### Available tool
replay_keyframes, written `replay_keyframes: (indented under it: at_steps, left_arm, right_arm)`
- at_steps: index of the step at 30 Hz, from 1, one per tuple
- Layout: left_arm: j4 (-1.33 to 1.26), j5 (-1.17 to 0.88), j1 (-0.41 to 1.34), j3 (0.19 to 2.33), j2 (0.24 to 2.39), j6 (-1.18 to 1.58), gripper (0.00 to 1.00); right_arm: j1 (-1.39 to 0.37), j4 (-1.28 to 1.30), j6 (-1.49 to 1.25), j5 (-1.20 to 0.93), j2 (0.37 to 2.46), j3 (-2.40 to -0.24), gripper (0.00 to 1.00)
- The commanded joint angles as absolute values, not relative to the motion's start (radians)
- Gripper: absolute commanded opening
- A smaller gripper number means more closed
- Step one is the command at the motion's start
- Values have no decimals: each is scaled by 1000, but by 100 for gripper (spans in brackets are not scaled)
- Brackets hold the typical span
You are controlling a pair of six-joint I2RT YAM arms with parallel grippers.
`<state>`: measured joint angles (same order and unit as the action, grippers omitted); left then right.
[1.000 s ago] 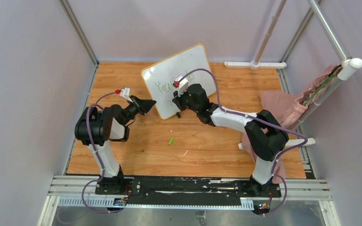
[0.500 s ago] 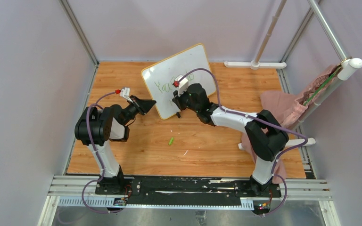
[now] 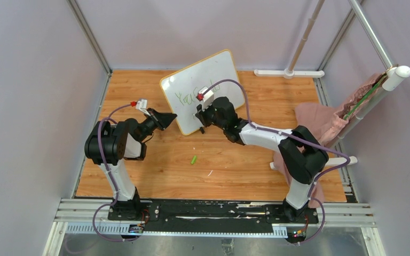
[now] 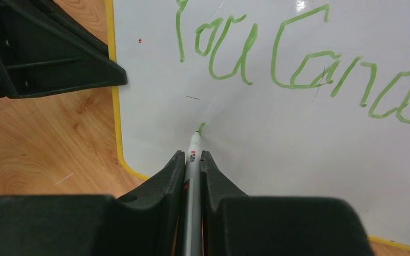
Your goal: Write a sentence on the whiteboard
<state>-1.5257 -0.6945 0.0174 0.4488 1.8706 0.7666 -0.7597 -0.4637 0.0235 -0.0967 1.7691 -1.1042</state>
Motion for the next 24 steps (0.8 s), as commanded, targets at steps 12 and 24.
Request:
replay_keyframes:
  at_steps: [12,24]
  left_arm:
    - [-1548,-684,29,456,1895,752,0]
    - [-1549,-685,29,457,1896,752,0]
  right_arm:
    - [-811,-529,6,-99,1757,-1076,0]
    - [-788,-496,14,-69,1797,-1100,0]
